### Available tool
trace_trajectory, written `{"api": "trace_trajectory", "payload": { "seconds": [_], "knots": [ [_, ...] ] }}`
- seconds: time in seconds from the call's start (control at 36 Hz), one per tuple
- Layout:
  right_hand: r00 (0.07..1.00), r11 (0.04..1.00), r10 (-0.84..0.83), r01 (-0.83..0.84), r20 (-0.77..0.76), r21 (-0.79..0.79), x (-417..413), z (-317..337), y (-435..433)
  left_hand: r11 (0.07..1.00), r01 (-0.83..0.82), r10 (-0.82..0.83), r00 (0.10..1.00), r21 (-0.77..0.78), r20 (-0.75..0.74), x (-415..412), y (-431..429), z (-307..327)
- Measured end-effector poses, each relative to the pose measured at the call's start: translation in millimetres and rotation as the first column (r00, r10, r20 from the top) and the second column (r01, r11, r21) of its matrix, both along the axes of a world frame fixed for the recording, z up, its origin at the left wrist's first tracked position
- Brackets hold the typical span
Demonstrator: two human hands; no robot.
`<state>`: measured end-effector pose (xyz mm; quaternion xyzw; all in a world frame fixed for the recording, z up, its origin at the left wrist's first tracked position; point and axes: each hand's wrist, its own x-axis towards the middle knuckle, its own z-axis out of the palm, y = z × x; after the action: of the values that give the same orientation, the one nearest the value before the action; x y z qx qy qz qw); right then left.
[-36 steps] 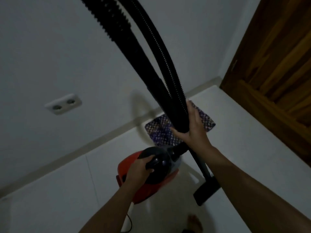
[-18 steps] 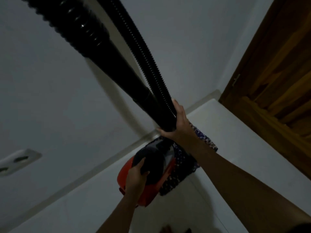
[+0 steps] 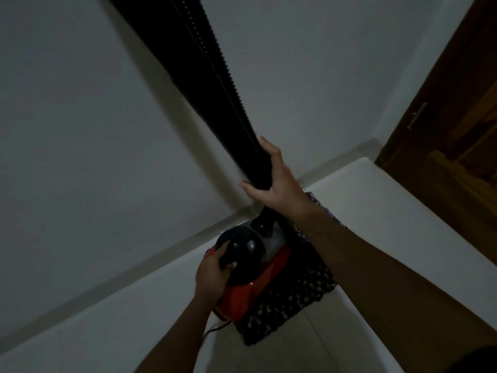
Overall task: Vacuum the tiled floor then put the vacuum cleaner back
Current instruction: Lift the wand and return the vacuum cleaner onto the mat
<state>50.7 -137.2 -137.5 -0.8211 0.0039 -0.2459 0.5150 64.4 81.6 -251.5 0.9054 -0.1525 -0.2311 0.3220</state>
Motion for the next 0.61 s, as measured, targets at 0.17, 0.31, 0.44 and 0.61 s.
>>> {"api": "trace_trajectory", "payload": {
  "seconds": [0.17,0.31,0.44,0.61],
  "knots": [
    [1.000,0.999,-0.001,0.002,0.019,-0.054,-6,-66,-40,1.000,0.024,-0.024,0.996,0.002,0.085,15,-17,-46],
    [0.997,0.999,-0.036,0.036,0.069,-0.003,-8,-114,-45,0.997,0.059,-0.065,0.982,0.043,0.175,26,-21,-73],
    [0.994,0.998,-0.058,0.057,0.097,0.012,0,-131,-36,0.996,0.072,-0.082,0.976,0.054,0.202,36,-31,-84],
    [0.987,0.990,-0.136,0.132,0.089,0.052,-2,-132,-29,0.991,0.105,-0.118,0.978,0.085,0.172,46,-39,-92]
  ]
}}
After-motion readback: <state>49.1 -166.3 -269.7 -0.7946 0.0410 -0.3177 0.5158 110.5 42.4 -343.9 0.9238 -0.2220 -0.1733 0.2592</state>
